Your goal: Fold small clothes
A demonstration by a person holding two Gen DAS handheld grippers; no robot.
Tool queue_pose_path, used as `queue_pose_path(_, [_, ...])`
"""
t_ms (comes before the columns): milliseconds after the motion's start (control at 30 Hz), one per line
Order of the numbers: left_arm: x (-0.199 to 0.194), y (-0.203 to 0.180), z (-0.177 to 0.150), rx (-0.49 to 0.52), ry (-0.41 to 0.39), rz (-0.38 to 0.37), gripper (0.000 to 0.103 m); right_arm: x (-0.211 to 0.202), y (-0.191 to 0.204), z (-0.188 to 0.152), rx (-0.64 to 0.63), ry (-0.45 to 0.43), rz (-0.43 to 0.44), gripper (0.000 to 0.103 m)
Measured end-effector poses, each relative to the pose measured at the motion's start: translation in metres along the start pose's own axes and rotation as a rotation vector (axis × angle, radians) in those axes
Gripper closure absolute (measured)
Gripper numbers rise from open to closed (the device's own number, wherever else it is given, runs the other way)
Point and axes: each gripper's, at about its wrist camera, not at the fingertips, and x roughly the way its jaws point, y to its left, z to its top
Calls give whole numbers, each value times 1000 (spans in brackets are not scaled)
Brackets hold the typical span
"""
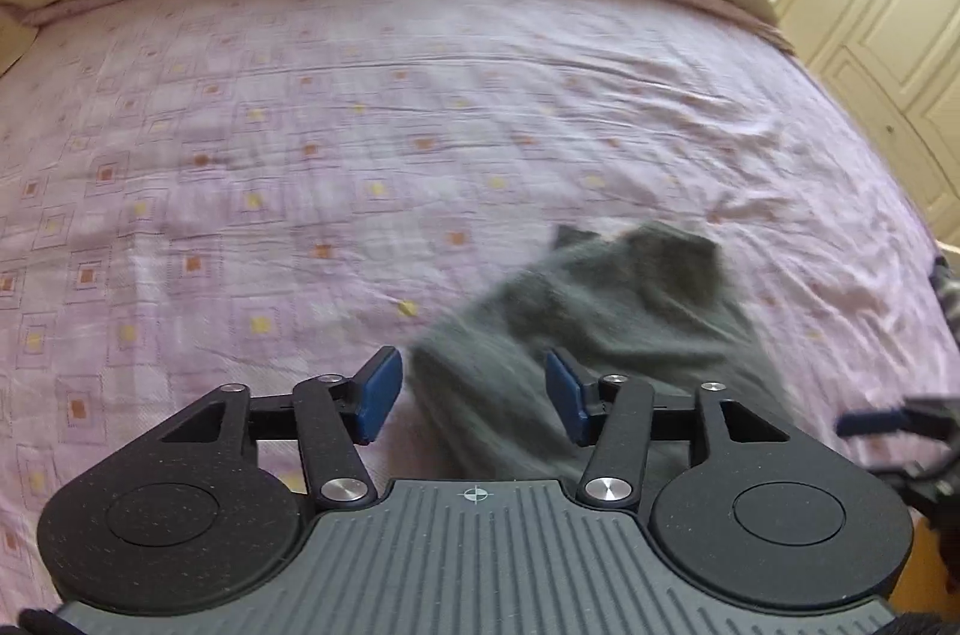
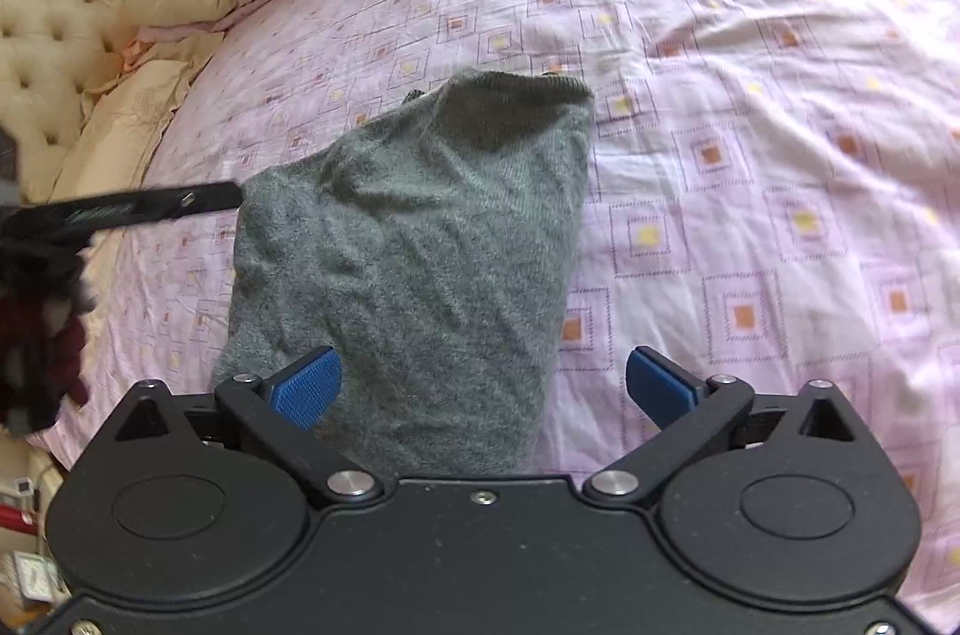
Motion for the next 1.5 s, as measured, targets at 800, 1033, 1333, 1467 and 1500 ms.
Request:
queue_pose_path(800, [44,-8,-72,-122,169,15,6,24,4,20,-207,16,-87,0])
queue_pose_path(1033, [47,-9,-72,-120,177,18,0,70,1,55,-235,54,-122,0])
queue_pose_path(1333, [50,-7,-71,-114,179,7,0,108,-18,132,-97,31,-243,0])
queue_pose_path(1467, [47,-4,-69,-121,174,1,0,84,-24,142,-4,-59,-222,0])
queue_pose_path(1500, [44,-2,-69,-125,165,10,0,75,-24,140,13,-84,-211,0])
